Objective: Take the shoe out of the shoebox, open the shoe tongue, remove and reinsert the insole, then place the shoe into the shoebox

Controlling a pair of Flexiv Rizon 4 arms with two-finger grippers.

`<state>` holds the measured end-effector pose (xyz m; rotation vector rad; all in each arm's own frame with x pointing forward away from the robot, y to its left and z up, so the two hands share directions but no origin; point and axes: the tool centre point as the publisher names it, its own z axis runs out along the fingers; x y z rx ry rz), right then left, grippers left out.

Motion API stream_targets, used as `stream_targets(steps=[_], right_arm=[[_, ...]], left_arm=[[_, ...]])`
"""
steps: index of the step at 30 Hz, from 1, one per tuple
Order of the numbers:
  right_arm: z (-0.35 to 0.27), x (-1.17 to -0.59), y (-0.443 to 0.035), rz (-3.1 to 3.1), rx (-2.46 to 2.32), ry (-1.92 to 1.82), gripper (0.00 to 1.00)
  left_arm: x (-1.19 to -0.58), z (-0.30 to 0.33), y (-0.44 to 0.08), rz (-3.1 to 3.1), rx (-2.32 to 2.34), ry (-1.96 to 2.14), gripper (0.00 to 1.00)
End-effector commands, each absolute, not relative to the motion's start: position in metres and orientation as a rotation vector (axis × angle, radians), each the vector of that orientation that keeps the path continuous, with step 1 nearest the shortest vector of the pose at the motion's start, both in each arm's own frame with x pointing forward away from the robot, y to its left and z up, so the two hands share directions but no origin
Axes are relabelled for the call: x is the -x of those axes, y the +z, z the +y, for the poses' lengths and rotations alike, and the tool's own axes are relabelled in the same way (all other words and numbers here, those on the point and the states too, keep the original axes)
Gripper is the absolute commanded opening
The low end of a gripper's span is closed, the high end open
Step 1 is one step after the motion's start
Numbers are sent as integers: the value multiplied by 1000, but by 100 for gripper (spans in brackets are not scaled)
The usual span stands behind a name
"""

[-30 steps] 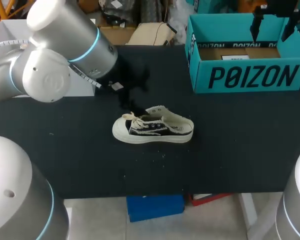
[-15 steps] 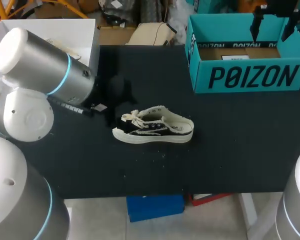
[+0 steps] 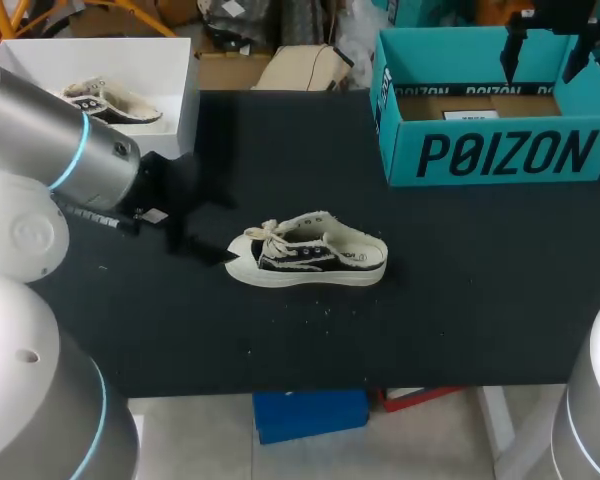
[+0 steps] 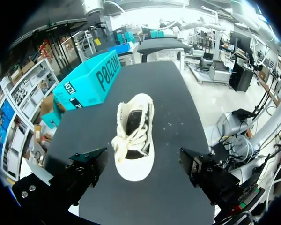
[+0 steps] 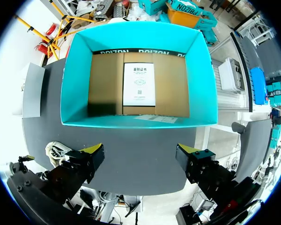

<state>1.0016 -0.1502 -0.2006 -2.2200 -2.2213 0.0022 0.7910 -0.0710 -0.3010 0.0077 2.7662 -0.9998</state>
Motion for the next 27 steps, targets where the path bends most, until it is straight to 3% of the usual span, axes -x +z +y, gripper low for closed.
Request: stream_targets(steps=[1, 10, 14, 26, 27], right_arm=[[-150, -1001, -200, -2220, 2220, 3, 100], [-144, -999, -199, -2340, 2174, -5, 100], [-119, -965, -189, -2991, 1350, -100, 100], [-119, -965, -189, -2991, 1350, -100, 100], [-101, -952, -185, -3115, 1022, -124, 100]], left_arm=[[-795, -62, -311, 2771, -34, -988, 100], [-799, -56, -315, 2757, -26, -1003, 100], [-799, -56, -315, 2757, -26, -1003, 100], [-799, -56, -315, 2757, -26, -1003, 100], [-799, -56, -315, 2757, -26, -1003, 100]])
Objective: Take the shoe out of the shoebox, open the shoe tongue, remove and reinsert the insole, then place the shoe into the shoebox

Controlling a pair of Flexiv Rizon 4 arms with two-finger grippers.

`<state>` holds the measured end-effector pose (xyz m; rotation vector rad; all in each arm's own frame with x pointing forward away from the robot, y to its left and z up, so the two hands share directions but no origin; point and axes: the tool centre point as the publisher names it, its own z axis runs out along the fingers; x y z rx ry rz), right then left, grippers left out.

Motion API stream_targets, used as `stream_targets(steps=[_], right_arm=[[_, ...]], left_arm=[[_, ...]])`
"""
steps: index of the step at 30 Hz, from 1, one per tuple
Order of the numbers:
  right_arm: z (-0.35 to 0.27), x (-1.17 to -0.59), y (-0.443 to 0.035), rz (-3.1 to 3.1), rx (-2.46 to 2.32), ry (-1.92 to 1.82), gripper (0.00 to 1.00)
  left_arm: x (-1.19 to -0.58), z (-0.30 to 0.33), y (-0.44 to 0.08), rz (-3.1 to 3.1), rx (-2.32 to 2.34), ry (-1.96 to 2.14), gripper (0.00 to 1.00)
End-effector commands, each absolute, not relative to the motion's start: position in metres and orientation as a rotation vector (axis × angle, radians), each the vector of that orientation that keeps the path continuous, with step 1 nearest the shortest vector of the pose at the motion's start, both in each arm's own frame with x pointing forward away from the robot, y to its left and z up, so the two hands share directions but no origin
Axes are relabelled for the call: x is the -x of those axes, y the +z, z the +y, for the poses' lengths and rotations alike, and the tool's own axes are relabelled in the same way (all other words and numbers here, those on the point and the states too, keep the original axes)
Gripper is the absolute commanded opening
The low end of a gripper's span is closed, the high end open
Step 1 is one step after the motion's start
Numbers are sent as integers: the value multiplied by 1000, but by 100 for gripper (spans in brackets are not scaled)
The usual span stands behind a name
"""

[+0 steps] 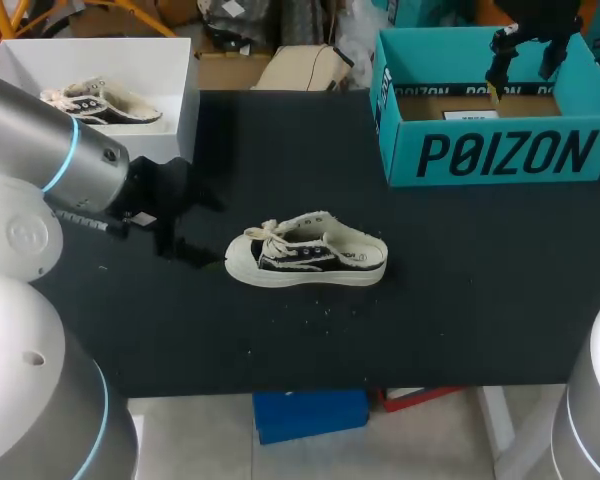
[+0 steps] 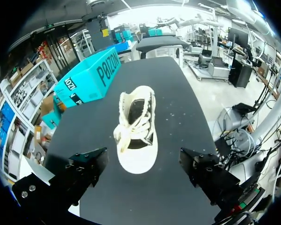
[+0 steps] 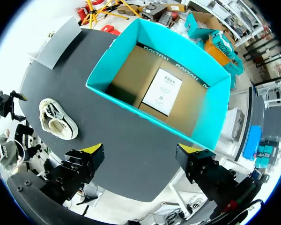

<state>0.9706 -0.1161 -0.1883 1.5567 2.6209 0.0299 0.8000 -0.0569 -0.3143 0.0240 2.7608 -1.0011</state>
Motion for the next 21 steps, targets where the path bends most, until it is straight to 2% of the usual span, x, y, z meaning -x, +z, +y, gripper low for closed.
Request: stream_targets(steps=[1, 3, 15, 16, 21], right_arm=[[-86, -934, -182, 2971, -656, 151, 100], [-80, -888, -178, 3214, -87, 227, 100], [-80, -888, -178, 3214, -87, 227, 100], [-76, -876, -175, 3227, 22, 301, 100], [-79, -874, -175, 3232, -65, 342, 100]], left_arm=[[-799, -56, -315, 2757, -26, -1003, 100], [-799, -56, -315, 2757, -26, -1003, 100], [-799, -56, -315, 2757, -26, -1003, 100], [-799, -56, -315, 2757, -26, -1003, 100], [-799, -56, -315, 2757, -26, -1003, 100]])
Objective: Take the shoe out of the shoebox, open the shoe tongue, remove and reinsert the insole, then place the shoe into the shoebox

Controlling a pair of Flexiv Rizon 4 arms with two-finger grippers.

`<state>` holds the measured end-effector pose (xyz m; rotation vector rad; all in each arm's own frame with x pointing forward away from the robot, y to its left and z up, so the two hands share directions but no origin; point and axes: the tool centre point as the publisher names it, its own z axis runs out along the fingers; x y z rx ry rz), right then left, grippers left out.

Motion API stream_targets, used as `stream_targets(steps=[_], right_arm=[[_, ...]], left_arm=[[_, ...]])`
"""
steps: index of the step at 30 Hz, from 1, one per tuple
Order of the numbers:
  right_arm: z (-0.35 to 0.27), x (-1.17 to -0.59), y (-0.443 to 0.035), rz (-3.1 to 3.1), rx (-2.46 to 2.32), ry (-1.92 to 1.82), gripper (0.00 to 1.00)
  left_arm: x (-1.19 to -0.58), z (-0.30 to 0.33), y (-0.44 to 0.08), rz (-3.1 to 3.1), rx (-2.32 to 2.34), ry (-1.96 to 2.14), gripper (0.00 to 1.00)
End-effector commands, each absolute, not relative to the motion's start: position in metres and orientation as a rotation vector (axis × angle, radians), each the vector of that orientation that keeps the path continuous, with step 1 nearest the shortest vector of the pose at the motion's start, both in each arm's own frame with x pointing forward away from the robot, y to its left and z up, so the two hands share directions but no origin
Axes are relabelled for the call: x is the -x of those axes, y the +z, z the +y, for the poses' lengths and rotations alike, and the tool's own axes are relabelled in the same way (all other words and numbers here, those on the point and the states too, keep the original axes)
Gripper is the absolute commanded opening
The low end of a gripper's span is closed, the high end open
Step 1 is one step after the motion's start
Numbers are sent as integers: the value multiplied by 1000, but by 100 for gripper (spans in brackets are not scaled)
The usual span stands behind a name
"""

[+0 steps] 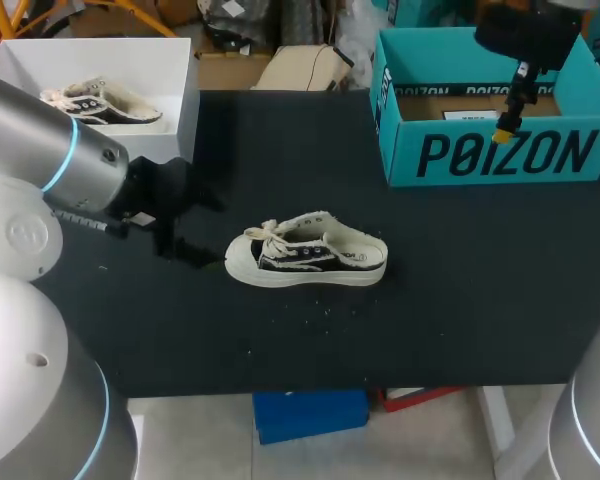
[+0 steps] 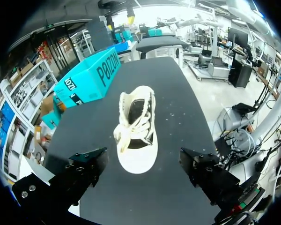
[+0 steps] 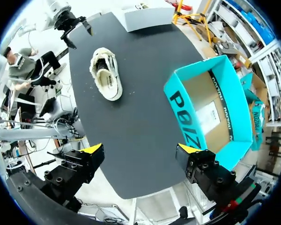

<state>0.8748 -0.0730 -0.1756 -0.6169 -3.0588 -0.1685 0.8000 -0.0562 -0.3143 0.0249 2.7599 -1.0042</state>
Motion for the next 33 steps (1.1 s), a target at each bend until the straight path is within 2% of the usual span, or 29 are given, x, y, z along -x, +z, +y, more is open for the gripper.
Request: stream_targets(steps=[1, 7, 15, 25, 33], right_arm=[[-79, -874, -175, -3016, 61, -319, 100], [-79, -874, -175, -3016, 61, -319, 100], [-40, -853, -191, -3184, 68, -587, 100], [6, -828, -218, -3210, -31, -706, 100], [6, -828, -218, -3210, -31, -706, 100]], left_arm=[[-799, -56, -315, 2757, -26, -1003, 100], [-799, -56, -315, 2757, -26, -1003, 100], [-799, -56, -315, 2757, -26, -1003, 100], [-799, -56, -315, 2757, -26, -1003, 100], [-799, -56, -315, 2757, -26, -1003, 100]])
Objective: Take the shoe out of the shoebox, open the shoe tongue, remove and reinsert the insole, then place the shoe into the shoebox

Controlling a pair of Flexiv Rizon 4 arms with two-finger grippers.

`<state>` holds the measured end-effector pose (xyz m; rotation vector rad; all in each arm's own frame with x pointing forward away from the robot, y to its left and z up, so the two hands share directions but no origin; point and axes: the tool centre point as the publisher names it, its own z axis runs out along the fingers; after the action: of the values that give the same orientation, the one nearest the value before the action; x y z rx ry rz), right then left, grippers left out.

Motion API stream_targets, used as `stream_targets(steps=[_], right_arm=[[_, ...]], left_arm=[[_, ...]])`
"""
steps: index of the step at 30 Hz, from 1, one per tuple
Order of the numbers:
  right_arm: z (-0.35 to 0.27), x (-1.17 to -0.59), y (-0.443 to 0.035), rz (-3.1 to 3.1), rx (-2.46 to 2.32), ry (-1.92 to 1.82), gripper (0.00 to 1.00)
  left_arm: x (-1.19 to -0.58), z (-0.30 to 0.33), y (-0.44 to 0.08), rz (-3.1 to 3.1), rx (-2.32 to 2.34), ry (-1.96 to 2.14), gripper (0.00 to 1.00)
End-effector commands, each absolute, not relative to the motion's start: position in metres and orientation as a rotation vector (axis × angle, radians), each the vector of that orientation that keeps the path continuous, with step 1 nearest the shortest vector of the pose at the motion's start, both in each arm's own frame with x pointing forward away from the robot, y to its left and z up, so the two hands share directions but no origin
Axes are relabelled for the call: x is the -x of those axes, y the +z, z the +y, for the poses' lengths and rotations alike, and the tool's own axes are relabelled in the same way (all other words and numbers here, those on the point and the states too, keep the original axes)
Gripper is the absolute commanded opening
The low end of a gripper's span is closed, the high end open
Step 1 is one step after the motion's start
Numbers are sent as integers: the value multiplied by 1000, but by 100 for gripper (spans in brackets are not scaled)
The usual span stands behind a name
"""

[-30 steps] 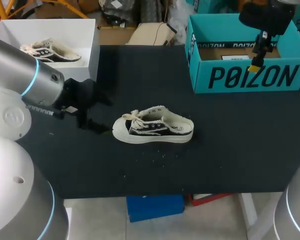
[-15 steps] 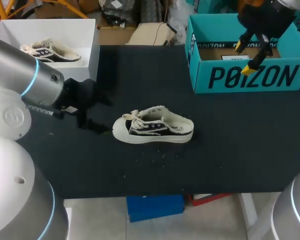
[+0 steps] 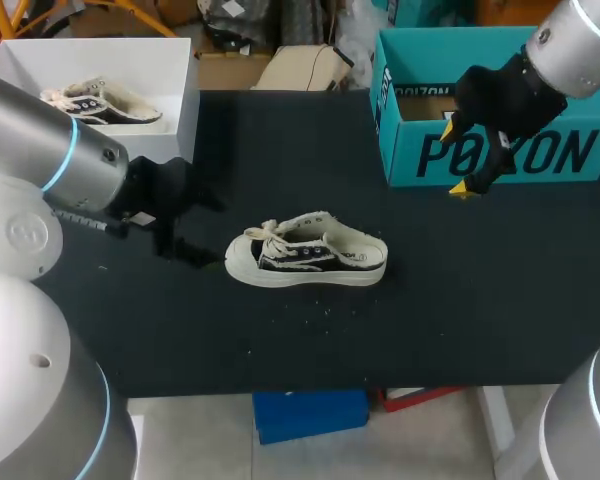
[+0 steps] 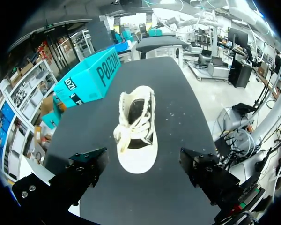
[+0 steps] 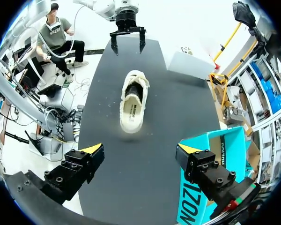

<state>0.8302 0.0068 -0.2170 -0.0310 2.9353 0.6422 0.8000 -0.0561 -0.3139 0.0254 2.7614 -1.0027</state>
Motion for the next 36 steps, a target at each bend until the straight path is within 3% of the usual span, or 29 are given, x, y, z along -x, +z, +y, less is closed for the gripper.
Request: stream_targets(steps=[1, 16, 36], right_arm=[[6, -828, -218, 2927, 28, 643, 100], [43, -811, -261, 2920, 128, 811, 100], [87, -796, -318, 2809, -81, 962, 100]], left_arm=[[-799, -56, -315, 2757, -26, -1003, 100], [-799, -56, -315, 2757, -26, -1003, 100], [-799, -56, -315, 2757, -26, -1003, 100]])
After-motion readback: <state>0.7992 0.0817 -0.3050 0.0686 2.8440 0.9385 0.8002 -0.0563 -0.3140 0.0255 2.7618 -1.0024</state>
